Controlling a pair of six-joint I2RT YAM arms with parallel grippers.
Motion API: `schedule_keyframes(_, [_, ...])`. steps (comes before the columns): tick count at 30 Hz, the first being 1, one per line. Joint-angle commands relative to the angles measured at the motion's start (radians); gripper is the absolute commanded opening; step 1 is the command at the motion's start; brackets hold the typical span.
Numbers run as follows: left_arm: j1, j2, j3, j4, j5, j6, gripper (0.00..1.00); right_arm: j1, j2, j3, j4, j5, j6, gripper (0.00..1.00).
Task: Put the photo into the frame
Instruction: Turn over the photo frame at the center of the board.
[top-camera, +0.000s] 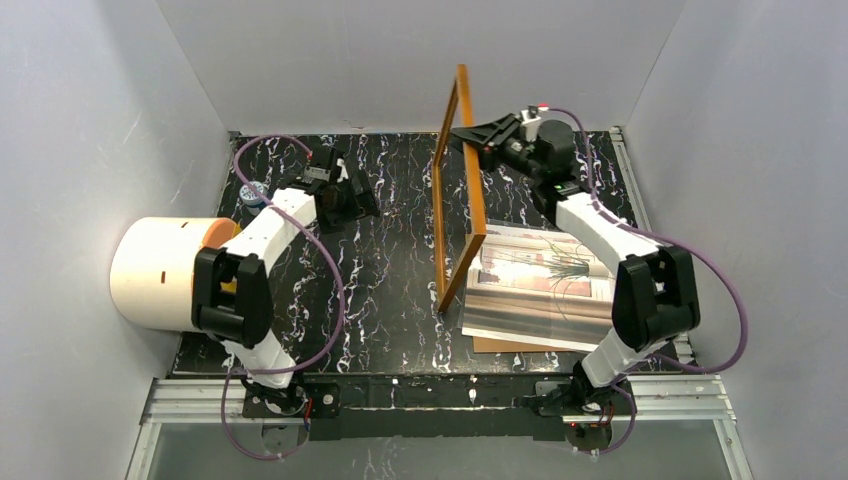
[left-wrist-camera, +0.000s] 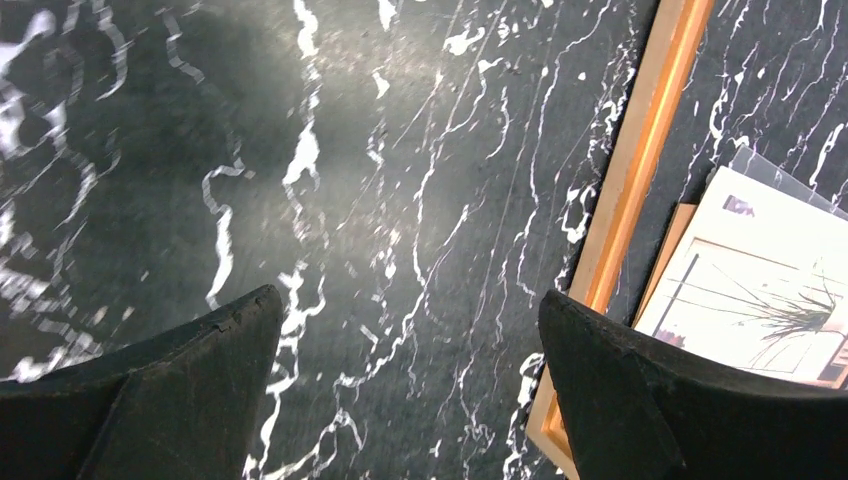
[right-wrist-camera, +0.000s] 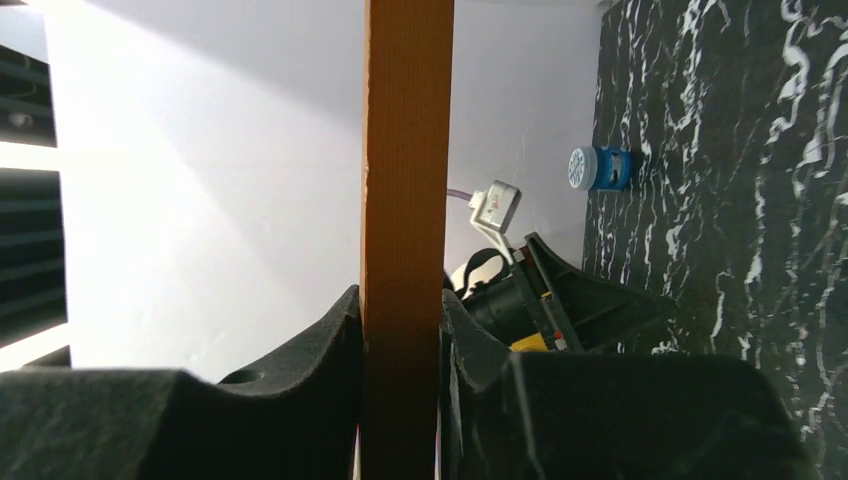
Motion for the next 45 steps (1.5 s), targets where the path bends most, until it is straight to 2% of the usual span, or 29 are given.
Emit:
schedule_keyframes(1, [0.005,0.081,-0.005,0.128,0.164,0.06,0.98,-0.103,-0.027,-0.158,0.018,-0.16,-0.157,0.31])
schedule_keyframes(3, [0.006,0.134,0.004,0.167,0.234,0.066,0.98,-0.147,-0.025,-0.219,0.087,-0.232,-0.148,0.34])
schedule_keyframes(5, [0.005,0.186,0.02,0.195,0.279,0.065,0.98,-0.175,-0.027,-0.249,0.117,-0.278,-0.149,0.42])
schedule_keyframes(9, [0.006,0.24,0.067,0.208,0.289,0.059,0.98,-0.21,-0.056,-0.269,0.091,-0.288,-0.179,0.64])
schedule_keyframes(11, [0.006,0.26,0.084,0.209,0.296,0.056,0.98,-0.221,-0.074,-0.264,0.057,-0.274,-0.195,0.71])
schedule_keyframes(15, [0.005,0.287,0.096,0.211,0.308,0.053,0.98,-0.241,-0.095,-0.23,-0.083,-0.264,-0.265,0.8])
schedule_keyframes(20, [0.004,0.308,0.101,0.22,0.316,0.054,0.98,-0.256,-0.139,-0.207,-0.214,-0.222,-0.337,0.83])
schedule_keyframes(22, [0.004,0.324,0.107,0.223,0.325,0.054,0.98,-0.263,-0.149,-0.211,-0.225,-0.219,-0.342,0.82])
schedule_keyframes(27, [0.004,0.36,0.121,0.22,0.302,0.077,0.98,-0.271,-0.151,-0.22,-0.223,-0.239,-0.347,0.68])
schedule_keyframes(31, [0.004,0.37,0.154,0.183,0.233,0.126,0.98,-0.271,-0.141,-0.202,-0.329,-0.226,-0.428,0.66])
schedule_keyframes(34, [0.003,0.379,0.181,0.142,0.194,0.163,0.98,-0.272,-0.118,-0.185,-0.413,-0.223,-0.501,0.58])
schedule_keyframes(41, [0.004,0.36,0.228,0.045,0.065,0.199,0.98,-0.257,0.027,-0.136,-0.419,-0.319,-0.596,0.35])
schedule_keyframes(45, [0.004,0.345,0.247,-0.02,-0.061,0.189,0.98,-0.186,0.164,-0.052,-0.428,-0.37,-0.637,0.27])
